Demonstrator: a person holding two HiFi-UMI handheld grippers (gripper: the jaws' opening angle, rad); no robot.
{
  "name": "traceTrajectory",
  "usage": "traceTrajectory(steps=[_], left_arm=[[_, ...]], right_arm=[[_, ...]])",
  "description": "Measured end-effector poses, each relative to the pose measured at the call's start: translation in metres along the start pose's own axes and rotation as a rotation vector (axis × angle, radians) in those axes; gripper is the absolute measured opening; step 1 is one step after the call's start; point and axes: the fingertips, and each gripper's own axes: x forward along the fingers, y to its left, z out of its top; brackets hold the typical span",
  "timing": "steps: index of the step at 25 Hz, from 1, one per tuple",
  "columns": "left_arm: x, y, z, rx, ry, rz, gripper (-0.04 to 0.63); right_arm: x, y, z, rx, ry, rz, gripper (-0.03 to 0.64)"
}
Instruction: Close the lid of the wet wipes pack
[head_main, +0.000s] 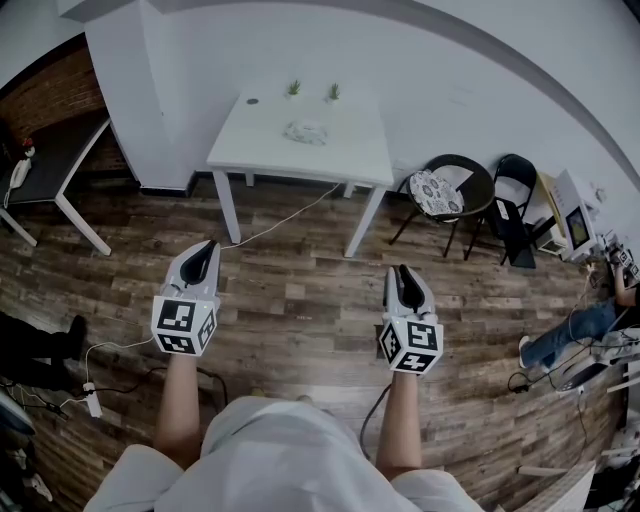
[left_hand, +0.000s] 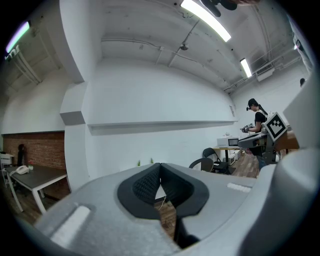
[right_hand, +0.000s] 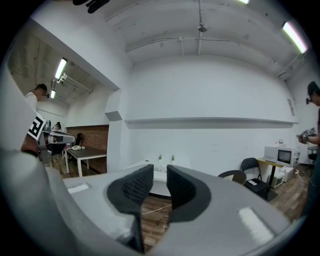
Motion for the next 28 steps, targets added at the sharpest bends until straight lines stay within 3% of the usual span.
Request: traceTrajectory(steps=[2,17,28], left_arm=[[-0.003,0.000,0.001,0.001,-0.002,0.002,0.008],[-0.009,0.008,-0.004,-0.006,0.001,0.007,0.008],[-0.011,0.029,-0.005,-0.002,-0.016,-0.038,0.008]], right_arm=[[-0.001,0.001,-0.001,0.000,0.004,0.004,0.107],[0.003,0.017,-0.005,0.000,0.021,0.023,0.110],[0.008,0.051,0.003,-0.016,0.010,0.021,0.109]])
